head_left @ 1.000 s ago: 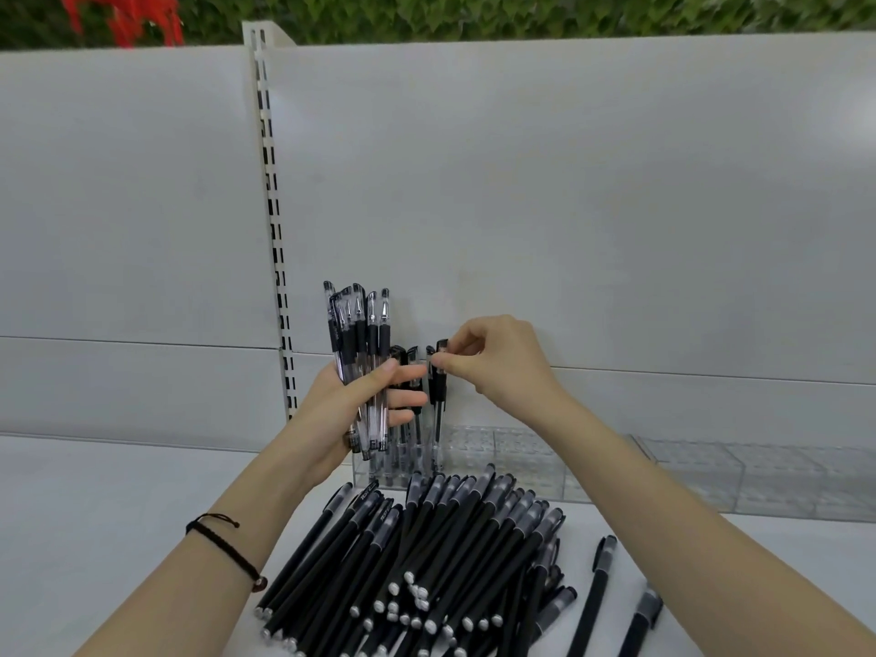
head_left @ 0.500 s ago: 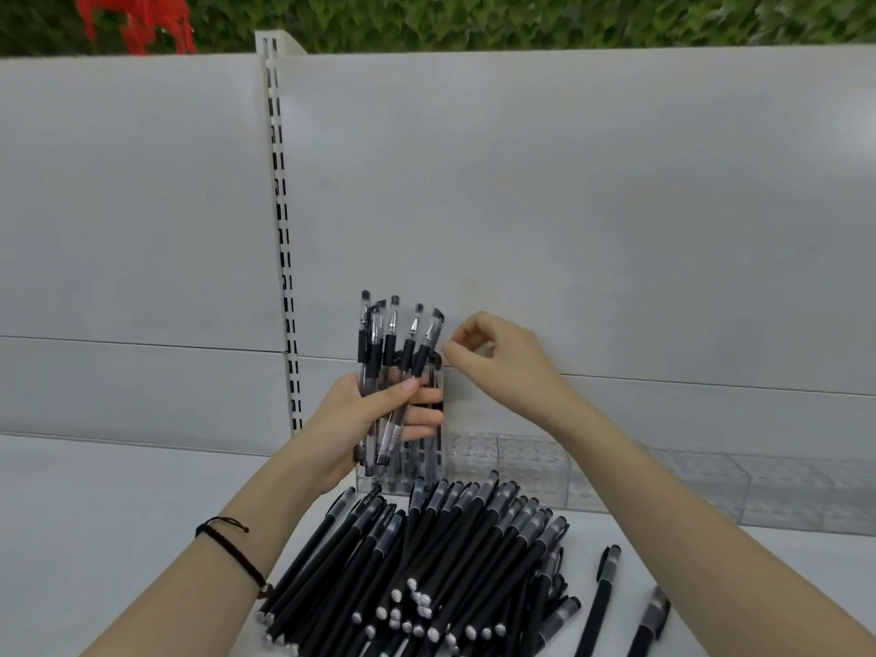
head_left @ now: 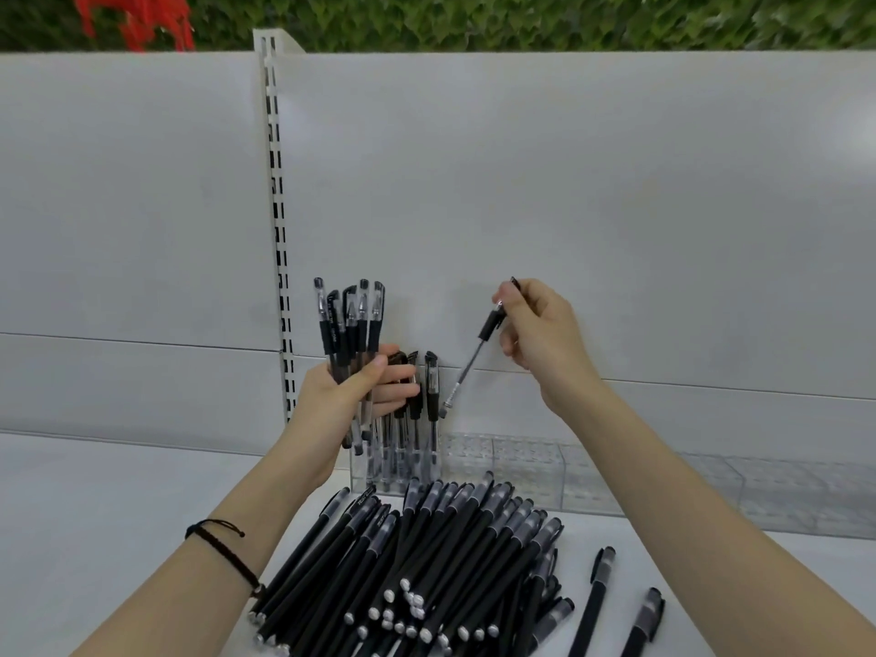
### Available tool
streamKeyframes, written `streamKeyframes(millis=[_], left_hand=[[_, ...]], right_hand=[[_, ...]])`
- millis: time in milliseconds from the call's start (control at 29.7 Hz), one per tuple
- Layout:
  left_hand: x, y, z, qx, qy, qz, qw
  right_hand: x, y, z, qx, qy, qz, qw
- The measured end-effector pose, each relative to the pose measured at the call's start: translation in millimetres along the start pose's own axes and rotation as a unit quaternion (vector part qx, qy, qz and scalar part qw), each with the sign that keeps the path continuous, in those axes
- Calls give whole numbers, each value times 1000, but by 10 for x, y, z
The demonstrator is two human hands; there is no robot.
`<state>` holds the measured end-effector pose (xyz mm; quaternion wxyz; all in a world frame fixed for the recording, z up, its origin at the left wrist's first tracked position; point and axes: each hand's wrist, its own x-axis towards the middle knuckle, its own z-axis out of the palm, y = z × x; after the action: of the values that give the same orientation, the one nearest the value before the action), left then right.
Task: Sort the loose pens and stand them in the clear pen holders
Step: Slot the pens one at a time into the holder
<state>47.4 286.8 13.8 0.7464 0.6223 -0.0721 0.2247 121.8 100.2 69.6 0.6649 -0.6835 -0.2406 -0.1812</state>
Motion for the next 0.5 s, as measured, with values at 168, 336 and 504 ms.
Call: streamKeyframes(millis=[168, 336, 504], left_hand=[[19, -8, -21, -3, 25, 40, 999], [25, -14, -32, 6, 35, 40, 999], [21, -12, -23, 14, 32, 31, 999]], right_hand=[[8, 126, -27, -165, -36, -69, 983], [-18, 166, 3, -196, -79, -84, 974], [13, 245, 10, -265, -92, -84, 956]])
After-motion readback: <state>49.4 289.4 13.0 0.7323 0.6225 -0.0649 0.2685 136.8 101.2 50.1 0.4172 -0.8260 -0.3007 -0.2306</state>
